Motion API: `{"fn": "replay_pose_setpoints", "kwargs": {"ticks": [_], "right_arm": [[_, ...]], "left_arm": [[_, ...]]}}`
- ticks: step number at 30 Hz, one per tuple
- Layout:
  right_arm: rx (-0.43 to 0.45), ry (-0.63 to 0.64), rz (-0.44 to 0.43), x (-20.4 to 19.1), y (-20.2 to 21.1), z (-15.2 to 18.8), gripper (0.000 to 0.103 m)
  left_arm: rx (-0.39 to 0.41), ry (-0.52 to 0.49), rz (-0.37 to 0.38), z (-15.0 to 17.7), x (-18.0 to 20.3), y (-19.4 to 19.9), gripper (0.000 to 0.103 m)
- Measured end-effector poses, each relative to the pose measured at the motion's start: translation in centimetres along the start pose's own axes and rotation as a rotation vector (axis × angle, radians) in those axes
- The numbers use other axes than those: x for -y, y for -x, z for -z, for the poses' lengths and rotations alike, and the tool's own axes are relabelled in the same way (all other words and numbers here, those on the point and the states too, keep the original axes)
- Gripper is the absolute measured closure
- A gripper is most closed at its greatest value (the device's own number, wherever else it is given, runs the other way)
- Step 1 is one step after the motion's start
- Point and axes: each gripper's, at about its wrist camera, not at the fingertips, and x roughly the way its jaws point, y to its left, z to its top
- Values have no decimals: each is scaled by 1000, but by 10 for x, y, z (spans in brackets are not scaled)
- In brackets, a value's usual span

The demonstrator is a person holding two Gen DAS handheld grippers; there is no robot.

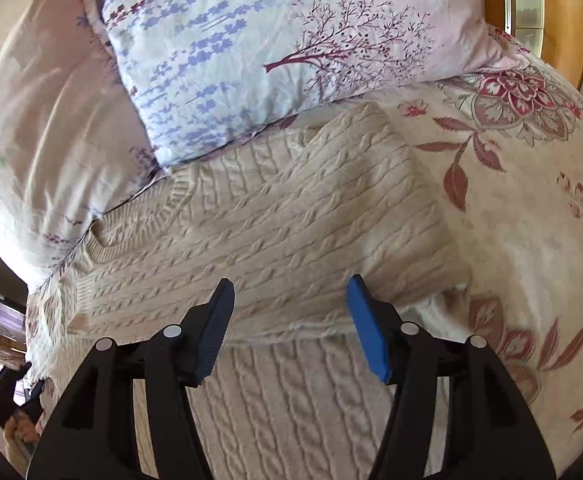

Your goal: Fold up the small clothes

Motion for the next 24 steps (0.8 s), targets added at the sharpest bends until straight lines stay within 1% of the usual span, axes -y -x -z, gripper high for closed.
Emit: {"fn": "replay_pose_setpoints", "kwargs": {"ticks": [1,3,5,6,7,10,11,12,13,14,16,17,19,20,21,22,23,24], "right_arm": [[1,-3,-6,-1,3,2,42],[2,-9,-15,-3,6,5,41],[-5,-18,-33,-3,8,5,39],[-10,-22,-39,-3,8,6,39],[-17,-26,-47,-2,10,7,39],[-26,-38,-62,0,12,12,39],[-28,-42,-67,0,13,12,39],[-30,-46,-74,1,14,13,39],[-31,-49,-78,2,14,13,39],[-32,-53,-85,2,15,13,39],[-31,-57,-96,2,17,12,39],[-29,-59,-101,2,19,12,39],[-26,-59,-114,1,22,12,39],[-26,-59,-121,0,23,12,39],[-26,-59,-126,0,25,12,39],[-29,-57,-133,-1,25,12,39],[-32,-57,-139,-2,26,13,38],[-36,-56,-142,-2,26,13,38]], "left_arm": [[6,21,2,-4,-1,-1,59],[21,59,3,-13,-4,-3,67],[20,90,6,-19,-8,-7,90],[22,95,15,-20,-7,-7,94],[28,88,22,-20,-4,-5,94],[63,11,65,-16,19,5,95],[68,-15,90,-14,29,9,95],[68,-48,133,-9,44,13,96],[65,-86,177,-3,60,17,96],[64,-111,201,3,70,20,96],[50,-188,291,24,104,27,96],[44,-209,316,31,114,28,96],[16,-270,378,58,142,28,96],[-1,-293,399,71,153,25,96],[-33,-327,419,93,166,19,96],[-49,-346,425,108,170,15,96],[-82,-373,425,131,177,4,95],[-124,-384,410,149,179,-11,95]]}}
